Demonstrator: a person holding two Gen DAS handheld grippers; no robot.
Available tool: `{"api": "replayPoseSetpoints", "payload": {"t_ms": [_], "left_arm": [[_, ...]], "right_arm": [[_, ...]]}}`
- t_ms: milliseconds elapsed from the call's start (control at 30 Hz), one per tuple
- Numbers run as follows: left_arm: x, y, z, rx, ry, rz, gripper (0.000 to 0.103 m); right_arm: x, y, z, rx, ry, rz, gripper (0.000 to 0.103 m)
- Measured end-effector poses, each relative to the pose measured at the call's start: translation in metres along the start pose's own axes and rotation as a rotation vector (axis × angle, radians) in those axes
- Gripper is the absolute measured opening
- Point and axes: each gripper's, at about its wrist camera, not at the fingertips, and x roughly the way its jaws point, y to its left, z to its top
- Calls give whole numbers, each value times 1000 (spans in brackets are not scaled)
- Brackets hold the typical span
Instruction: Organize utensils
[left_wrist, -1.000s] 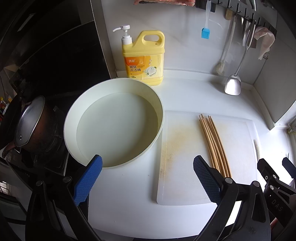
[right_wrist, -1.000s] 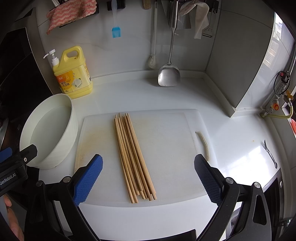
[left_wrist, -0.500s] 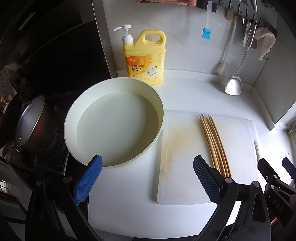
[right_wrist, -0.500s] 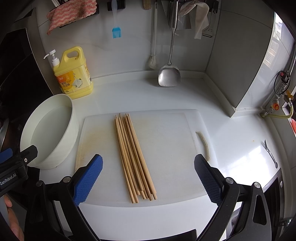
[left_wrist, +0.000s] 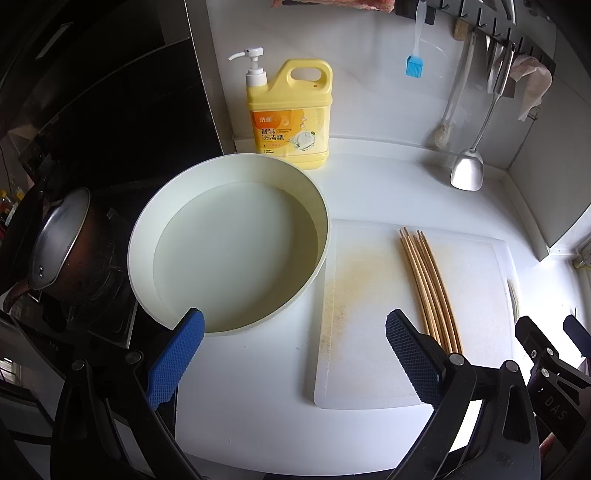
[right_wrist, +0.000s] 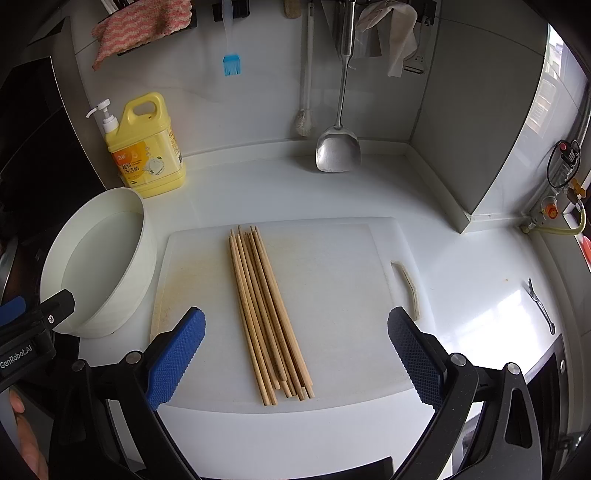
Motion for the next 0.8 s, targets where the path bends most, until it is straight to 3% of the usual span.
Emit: {"api": "replayPoseSetpoints", "payload": {"t_ms": [800], "left_arm": [[2,3,0,-4,3,-2,97]], "right_arm": [[3,0,0,-1,0,2,95]]}}
